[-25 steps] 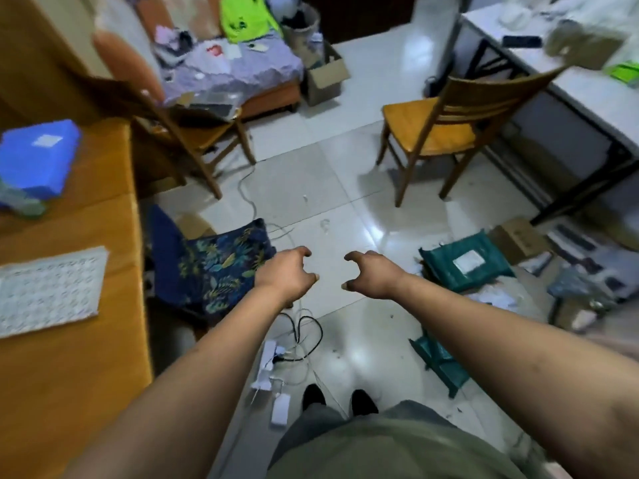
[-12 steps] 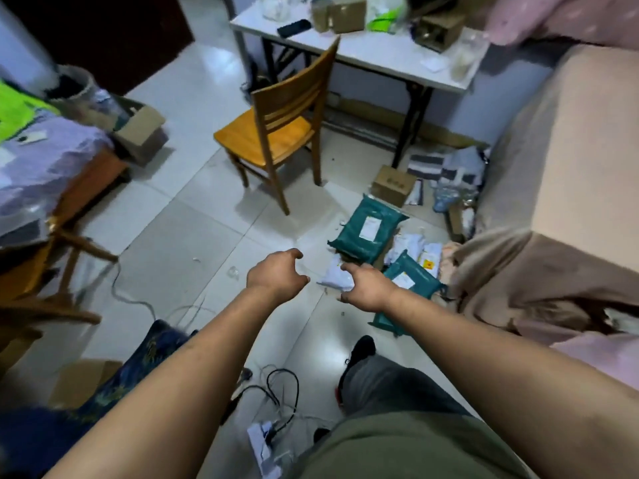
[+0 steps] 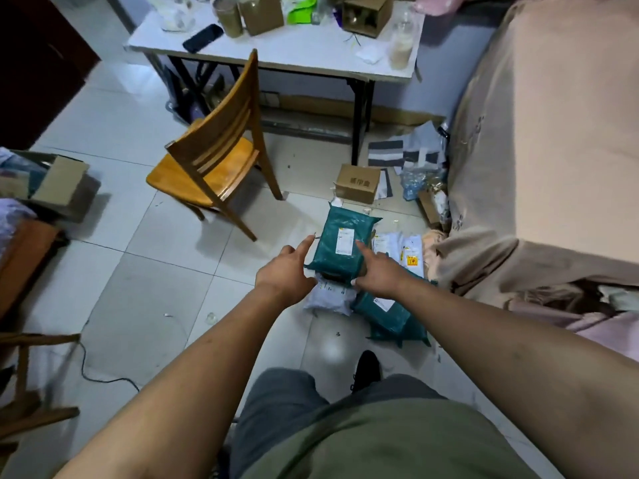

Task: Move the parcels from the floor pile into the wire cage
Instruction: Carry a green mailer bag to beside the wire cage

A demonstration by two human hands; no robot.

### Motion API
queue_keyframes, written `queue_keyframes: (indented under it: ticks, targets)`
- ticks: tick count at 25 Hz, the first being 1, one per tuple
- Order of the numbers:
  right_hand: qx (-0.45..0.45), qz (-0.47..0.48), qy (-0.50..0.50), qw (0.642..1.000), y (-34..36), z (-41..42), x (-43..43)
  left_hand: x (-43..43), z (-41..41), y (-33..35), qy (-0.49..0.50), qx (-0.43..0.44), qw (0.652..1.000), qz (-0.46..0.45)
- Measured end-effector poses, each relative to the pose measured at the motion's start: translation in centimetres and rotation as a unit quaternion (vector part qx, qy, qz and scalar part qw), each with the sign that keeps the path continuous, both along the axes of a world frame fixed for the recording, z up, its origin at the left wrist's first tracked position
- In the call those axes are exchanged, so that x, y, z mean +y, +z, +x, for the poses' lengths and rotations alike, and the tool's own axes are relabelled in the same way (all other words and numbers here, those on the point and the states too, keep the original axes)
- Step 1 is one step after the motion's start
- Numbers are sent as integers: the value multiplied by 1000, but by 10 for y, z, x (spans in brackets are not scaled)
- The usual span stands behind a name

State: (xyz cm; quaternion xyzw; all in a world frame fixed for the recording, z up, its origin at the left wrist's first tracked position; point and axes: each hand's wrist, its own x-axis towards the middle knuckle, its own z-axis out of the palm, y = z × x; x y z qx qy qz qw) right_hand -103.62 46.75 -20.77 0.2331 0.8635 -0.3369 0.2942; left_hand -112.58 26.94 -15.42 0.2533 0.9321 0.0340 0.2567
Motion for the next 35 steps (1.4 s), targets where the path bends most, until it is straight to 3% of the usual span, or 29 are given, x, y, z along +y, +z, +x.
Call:
queue_keyframes:
  ticks: [7, 12, 15, 19, 27, 31, 35]
  targets:
    - [-23, -14, -92, 995, -59, -75, 29, 28, -113, -59, -33, -71, 997, 9]
    - [-37, 1, -185, 982, -126, -126, 56, 49, -199, -159, -34, -103, 994, 18]
    - [-37, 0, -225, 974, -202, -156, 62, 63, -237, -239, -92, -112, 989, -19]
    - [-40, -12, -223, 974, -312, -185, 68, 87, -264, -356, -93, -127, 987, -25]
    - [-22, 5, -247, 969, -565, -215, 111, 145, -289, -617, -47, -209, 974, 69]
    - [35, -30, -272, 961, -623, -210, 109, 152, -291, -671, -36, -222, 970, 92]
    - [70, -1, -282, 957, -621, -206, 100, 149, -282, -663, -30, -184, 978, 91]
